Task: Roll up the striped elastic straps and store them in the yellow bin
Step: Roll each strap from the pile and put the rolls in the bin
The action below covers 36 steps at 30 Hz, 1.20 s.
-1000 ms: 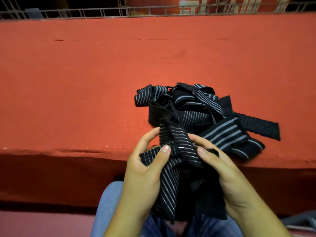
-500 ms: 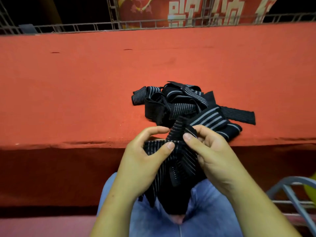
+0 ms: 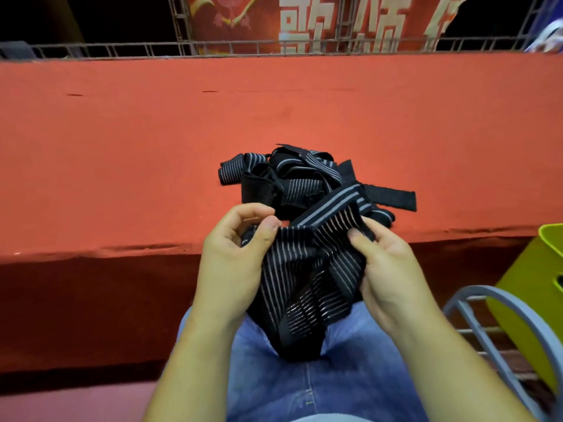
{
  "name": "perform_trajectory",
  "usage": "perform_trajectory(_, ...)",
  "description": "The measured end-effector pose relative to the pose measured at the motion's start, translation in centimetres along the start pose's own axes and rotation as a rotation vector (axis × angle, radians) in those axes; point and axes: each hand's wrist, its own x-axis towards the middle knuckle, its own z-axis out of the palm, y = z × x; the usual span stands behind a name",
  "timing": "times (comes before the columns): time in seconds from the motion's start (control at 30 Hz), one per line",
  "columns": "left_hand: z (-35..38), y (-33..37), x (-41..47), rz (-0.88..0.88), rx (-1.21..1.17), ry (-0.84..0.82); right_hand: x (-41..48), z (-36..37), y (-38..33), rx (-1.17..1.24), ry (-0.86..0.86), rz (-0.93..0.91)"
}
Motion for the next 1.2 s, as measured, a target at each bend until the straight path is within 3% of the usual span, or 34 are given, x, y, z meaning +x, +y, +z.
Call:
perform_trajectory(0.3,-2.2,0.3,0.9,-0.025,-0.11,0.209,0.3,-0.9,-0.7,0.063,0.163,0.047)
perform_trajectory(0.5,0.2,-0.4,0.0,-0.036,-0.099,0.193,-0.7,-0.1,-0.7,0.153,-0.012,0.087)
perform_trajectory(0.7,0.7,0.0,-0.3,-0.019,-0.107,0.143,-1.8,0.7,-0.7,-0.18,-0.232,-0.002)
perform_trajectory(0.9,1.0,0.3,-0.6,-0.015,-0.095,0.042,-2.5,1.5,-0.9,-0.194,-0.281,-0.04)
perform_trajectory(1.1,1.2,-0.1,-0.6,0.024,0.202,-0.07,-2.3,1.2,-1.0,-0.231,-0.252,-0.083)
perform_trajectory(1.2,1.0,-0.7,-0.5,0.148,0.446,0.01,-2.0,1.1,-0.8,-0.273,-0.22,-0.11)
